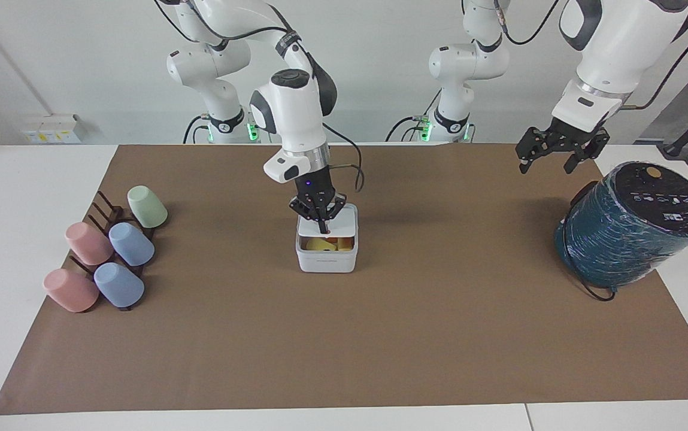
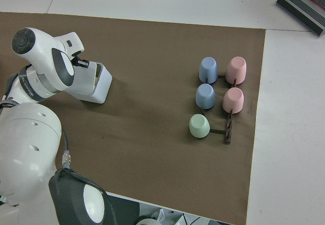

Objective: Close trash can lid
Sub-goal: 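Reach the right gripper behind the raised lid of the trash can, then push the trash can lid down shut with the right gripper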

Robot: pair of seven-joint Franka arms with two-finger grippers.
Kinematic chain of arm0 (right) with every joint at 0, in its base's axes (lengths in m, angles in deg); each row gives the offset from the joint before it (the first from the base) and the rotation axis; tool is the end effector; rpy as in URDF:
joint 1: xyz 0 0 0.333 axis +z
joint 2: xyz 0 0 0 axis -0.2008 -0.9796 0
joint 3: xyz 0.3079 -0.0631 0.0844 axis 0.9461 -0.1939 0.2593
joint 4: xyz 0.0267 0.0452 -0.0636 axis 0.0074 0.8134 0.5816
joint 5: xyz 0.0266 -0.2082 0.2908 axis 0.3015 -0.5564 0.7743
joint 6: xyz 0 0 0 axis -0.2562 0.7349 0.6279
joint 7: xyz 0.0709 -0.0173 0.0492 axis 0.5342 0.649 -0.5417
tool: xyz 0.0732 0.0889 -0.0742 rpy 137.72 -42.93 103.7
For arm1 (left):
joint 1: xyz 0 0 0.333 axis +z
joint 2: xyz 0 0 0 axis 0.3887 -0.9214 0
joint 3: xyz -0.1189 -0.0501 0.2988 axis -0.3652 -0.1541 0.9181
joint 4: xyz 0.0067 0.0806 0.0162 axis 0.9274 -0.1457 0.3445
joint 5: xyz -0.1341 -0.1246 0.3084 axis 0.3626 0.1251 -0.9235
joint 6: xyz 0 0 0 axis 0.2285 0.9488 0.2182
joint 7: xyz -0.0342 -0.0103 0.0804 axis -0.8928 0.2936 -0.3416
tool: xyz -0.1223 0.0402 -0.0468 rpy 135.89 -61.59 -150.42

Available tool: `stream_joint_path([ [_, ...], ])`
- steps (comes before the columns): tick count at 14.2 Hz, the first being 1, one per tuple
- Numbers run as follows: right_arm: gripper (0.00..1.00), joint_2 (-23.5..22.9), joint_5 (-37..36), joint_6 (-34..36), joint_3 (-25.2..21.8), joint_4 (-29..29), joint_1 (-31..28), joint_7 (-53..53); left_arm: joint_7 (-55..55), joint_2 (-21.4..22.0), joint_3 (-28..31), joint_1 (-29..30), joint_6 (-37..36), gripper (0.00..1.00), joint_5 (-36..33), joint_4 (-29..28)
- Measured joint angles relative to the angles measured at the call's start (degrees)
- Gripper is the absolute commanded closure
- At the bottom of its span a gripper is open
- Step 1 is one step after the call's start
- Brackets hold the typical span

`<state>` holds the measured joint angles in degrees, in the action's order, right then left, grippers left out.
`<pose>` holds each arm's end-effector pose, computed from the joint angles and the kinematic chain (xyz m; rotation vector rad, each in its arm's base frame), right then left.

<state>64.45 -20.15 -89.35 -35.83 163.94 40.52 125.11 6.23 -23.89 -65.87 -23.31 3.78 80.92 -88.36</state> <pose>0.5304 0.3057 0.4313 -2.9345 0.2077 -0.4698 0.5243 -0.0532 0.6020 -3.1318 0.1367 -0.0433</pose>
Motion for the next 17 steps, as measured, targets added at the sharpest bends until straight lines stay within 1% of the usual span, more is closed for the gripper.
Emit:
stream_joint_path([
  [4,1.0,-0.4,0.0,0.0,0.0,0.0,0.0,-2.5,0.0,0.0,0.0,0.0,0.0,0.0,0.0,0.0],
  [10,1.0,-2.5,0.0,-1.1,0.0,0.0,0.0,-5.0,0.0,0.0,0.0,0.0,0.0,0.0,0.0,0.0],
  [17,1.0,-2.6,0.0,-1.3,0.0,0.0,0.0,-5.4,0.0,0.0,0.0,0.0,0.0,0.0,0.0,0.0],
])
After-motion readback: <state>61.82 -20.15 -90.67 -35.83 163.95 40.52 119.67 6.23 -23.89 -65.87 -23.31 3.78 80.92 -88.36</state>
